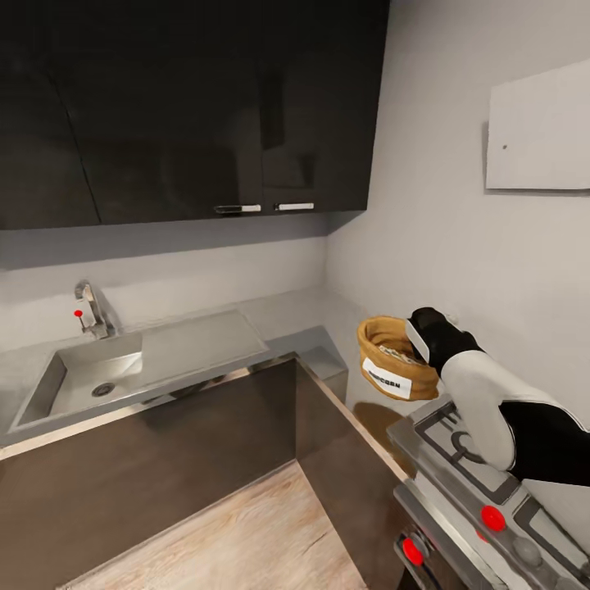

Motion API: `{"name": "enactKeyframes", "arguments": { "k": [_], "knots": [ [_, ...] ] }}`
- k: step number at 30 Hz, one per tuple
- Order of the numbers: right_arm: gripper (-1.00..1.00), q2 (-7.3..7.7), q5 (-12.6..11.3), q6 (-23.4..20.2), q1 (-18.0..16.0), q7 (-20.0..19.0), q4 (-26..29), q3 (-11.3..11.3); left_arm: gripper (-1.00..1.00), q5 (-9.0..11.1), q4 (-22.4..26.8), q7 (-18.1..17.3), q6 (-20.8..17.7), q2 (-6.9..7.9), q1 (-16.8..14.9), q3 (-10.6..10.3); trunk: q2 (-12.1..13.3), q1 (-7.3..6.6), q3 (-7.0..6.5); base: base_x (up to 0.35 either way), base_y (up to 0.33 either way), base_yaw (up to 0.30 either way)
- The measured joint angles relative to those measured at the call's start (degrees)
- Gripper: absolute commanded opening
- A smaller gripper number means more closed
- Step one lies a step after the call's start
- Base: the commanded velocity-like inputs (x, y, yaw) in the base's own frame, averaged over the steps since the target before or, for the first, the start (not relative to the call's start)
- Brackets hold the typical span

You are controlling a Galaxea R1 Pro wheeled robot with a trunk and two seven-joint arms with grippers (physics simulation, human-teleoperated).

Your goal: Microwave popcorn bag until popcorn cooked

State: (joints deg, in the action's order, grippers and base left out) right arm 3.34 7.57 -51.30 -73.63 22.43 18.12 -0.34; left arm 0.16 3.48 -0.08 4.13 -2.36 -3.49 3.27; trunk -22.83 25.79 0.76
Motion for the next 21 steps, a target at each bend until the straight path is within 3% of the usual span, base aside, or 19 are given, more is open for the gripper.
{"name": "enactKeyframes", "arguments": {
  "k": [6, 10, 13, 21],
  "knots": [
    [-1.0, -0.05, 0.09, -2.11, -0.81, 0.01, 0.91, -0.09, 1.0, 0.0, 0.0, 0.0, -0.01, 0.01, -0.07, -0.13, -0.01, -0.04, 0.0, -0.132, 0.0, 0.0],
    [-1.0, -0.08, 0.31, -8.37, -0.94, -0.07, 9.6, -0.11, 1.0, 0.0, 0.0, 0.0, -0.01, 0.01, -0.08, -0.22, -0.01, -0.04, -0.01, -0.003, 0.0, 0.0],
    [-1.0, -0.08, 0.01, -8.38, -0.94, -0.11, 12.47, -0.13, 1.0, 0.0, 0.0, 0.0, -0.01, 0.01, -0.08, -0.15, 0.01, -0.02, 0.0, -0.159, 0.046, 0.0],
    [-1.0, -0.08, -0.05, -8.39, -0.79, -0.27, 12.95, -0.06, 1.0, 0.03, 0.0, 0.0, 0.01, 0.09, -0.08, 0.1, 0.0, 0.0, 0.0, -0.31, 0.12, 0.0]
  ]
}}
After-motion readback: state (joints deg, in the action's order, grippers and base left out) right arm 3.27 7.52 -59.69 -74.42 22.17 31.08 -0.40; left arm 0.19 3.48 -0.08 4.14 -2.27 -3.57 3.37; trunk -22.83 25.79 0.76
